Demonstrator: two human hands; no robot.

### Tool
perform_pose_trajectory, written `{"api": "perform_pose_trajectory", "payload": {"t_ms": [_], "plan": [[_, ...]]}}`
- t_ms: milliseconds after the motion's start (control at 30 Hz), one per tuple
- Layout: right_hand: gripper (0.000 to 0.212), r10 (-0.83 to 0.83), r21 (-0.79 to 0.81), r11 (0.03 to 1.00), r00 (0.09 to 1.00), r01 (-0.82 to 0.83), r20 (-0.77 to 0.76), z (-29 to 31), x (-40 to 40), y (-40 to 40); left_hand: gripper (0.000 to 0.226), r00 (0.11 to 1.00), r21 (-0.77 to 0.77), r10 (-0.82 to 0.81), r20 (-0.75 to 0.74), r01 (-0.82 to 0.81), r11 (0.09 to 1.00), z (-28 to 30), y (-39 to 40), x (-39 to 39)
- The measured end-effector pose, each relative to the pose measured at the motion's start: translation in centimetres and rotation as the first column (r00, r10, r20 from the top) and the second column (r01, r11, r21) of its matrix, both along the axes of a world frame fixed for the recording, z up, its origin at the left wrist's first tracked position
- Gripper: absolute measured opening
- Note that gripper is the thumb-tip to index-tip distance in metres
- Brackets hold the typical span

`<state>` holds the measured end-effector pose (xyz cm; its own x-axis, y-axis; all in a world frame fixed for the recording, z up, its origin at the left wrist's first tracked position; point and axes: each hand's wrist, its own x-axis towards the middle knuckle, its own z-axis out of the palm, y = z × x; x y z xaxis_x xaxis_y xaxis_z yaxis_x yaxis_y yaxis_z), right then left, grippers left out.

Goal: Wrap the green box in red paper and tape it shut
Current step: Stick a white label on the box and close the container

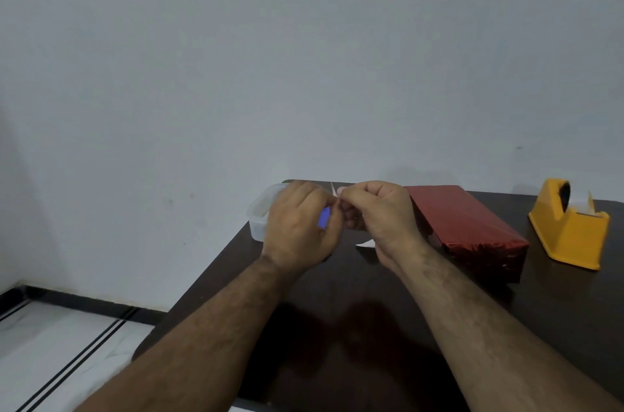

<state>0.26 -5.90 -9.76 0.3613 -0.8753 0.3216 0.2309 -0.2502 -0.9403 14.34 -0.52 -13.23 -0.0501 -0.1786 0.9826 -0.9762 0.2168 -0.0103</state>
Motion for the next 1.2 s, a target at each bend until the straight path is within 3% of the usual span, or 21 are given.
{"api": "perform_pose_trajectory", "payload": {"t_ms": [233,567,667,733,800,867,933,967,1033,1067,1133,1200], "plan": [[0.018,0.078,0.143,0.987,0.997,-0.077,0.000,0.1,0.0,0.0,0.020,0.988,-0.028,0.008,0.156,-0.003,1.000,-0.1,-0.4,0.3],[0.027,0.118,0.090,0.990,0.989,-0.110,-0.086,0.3,-0.4,-1.6,0.011,0.974,-0.043,0.058,0.218,-0.050,0.998,-0.1,-0.6,0.6],[0.023,0.103,0.132,0.986,0.995,-0.102,0.002,0.6,-1.0,-2.6,0.017,0.998,-0.024,0.019,-0.066,-0.021,0.999,0.6,0.0,0.0],[0.021,0.111,0.150,0.981,0.992,-0.119,0.062,0.9,-1.5,-3.0,0.015,0.940,0.016,-0.006,-0.341,0.012,1.000,0.9,0.3,0.1],[0.018,0.121,0.155,0.979,0.988,-0.135,0.098,1.1,-1.9,-3.1,0.011,0.807,0.066,-0.051,-0.589,0.111,0.992,1.1,0.5,0.3],[0.016,0.129,0.151,0.978,0.986,-0.144,0.103,1.3,-2.1,-3.1,0.009,0.608,0.050,-0.139,-0.782,0.283,0.958,1.7,0.6,0.2],[0.016,0.118,0.126,0.984,0.991,-0.124,0.057,1.3,-2.2,-3.2,0.011,0.411,-0.016,-0.221,-0.884,0.446,0.895,2.2,0.7,-0.3],[0.016,0.094,0.072,0.993,0.996,-0.093,-0.012,1.3,-2.3,-3.3,0.015,0.382,-0.027,-0.233,-0.895,0.473,0.881,2.3,0.7,-0.4],[0.017,-0.041,-0.203,0.979,0.961,-0.016,-0.272,1.4,-3.0,-3.4,0.027,0.460,-0.002,-0.227,-0.858,0.438,0.899,2.3,0.7,-0.2],[0.016,-0.144,-0.385,0.923,0.902,-0.026,-0.407,1.7,-3.5,-3.4,0.033,0.534,0.022,-0.215,-0.818,0.402,0.915,2.3,0.8,0.1],[0.016,-0.334,-0.635,0.756,0.740,-0.160,-0.584,2.9,-4.3,-3.3,0.040,0.701,0.096,-0.183,-0.689,0.339,0.936,2.4,1.0,0.7],[0.016,-0.481,-0.720,0.620,0.573,-0.314,-0.663,4.7,-4.8,-2.6,0.038,0.844,0.204,-0.159,-0.512,0.300,0.932,3.1,1.3,0.9]]}}
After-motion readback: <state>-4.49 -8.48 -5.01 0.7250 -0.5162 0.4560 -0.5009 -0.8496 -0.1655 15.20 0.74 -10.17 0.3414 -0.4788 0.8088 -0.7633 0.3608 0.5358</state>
